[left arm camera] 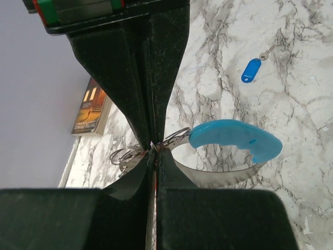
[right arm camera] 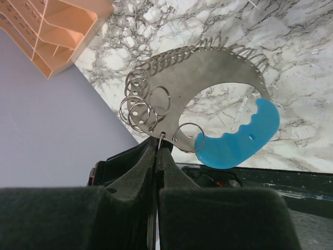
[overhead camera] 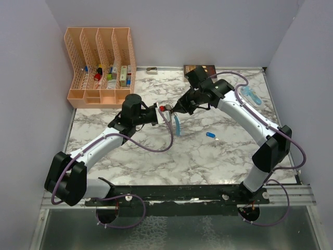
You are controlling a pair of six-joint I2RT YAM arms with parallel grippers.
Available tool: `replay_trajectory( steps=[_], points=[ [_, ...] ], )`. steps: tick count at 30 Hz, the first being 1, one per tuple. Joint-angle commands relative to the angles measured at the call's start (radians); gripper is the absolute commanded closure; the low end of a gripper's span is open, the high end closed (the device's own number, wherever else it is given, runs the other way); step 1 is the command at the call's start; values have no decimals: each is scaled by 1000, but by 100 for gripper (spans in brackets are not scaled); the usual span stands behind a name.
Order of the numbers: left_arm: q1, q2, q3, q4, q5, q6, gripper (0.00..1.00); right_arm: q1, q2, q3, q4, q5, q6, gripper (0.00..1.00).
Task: Put the keys on the keyring
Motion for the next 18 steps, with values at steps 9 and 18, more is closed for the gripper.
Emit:
replay_trajectory(
  steps=[9,18],
  points=[
    [-5,-61,76,-135,140,117,100,-18,-185,-157,195,6,-111,43],
    [22,-50,171,-409,315,254,100,-234,-313,-262,420,-198,-841,35]
  ],
)
